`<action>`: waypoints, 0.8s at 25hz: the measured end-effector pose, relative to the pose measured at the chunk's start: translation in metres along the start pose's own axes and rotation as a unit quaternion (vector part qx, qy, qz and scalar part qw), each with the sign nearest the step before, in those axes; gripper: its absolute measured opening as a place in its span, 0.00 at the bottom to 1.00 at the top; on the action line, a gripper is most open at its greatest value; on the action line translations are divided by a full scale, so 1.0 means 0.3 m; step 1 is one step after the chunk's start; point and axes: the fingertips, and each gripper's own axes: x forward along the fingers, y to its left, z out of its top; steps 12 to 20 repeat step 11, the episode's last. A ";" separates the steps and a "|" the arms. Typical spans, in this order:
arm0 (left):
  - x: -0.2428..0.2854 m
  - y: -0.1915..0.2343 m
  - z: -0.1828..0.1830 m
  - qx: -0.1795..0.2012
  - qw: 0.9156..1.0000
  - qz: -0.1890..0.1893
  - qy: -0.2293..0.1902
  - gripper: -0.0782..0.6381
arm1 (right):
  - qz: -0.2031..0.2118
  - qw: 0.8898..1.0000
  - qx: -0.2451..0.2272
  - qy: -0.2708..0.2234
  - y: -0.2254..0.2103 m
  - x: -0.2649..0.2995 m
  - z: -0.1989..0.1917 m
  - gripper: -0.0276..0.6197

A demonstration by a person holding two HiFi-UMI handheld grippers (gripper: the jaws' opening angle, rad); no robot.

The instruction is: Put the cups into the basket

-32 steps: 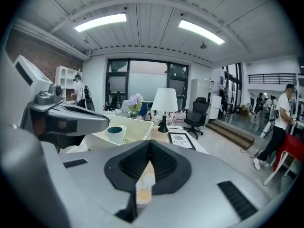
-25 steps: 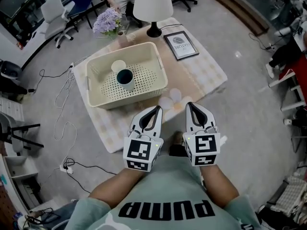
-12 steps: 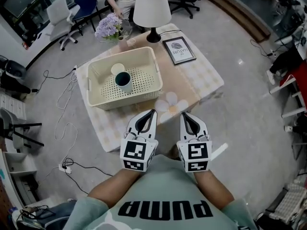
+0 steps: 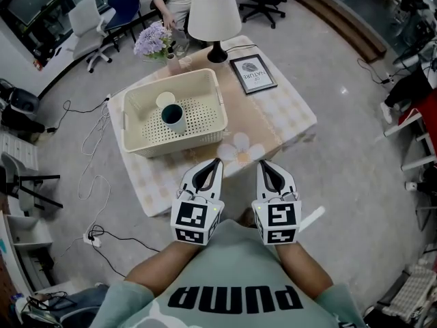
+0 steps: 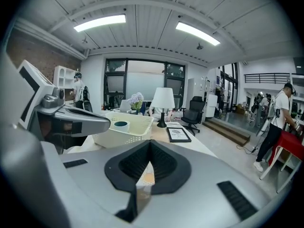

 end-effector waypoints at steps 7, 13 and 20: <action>-0.001 0.014 -0.006 -0.003 1.000 0.002 0.001 0.11 | 0.000 1.000 -0.001 -0.001 0.007 0.006 0.002 0.06; -0.002 0.028 -0.006 0.000 1.000 0.001 -0.001 0.11 | -0.002 1.000 -0.001 0.001 0.016 0.015 -0.001 0.06; -0.002 0.028 -0.006 0.000 1.000 0.001 -0.001 0.11 | -0.002 1.000 -0.001 0.001 0.016 0.015 -0.001 0.06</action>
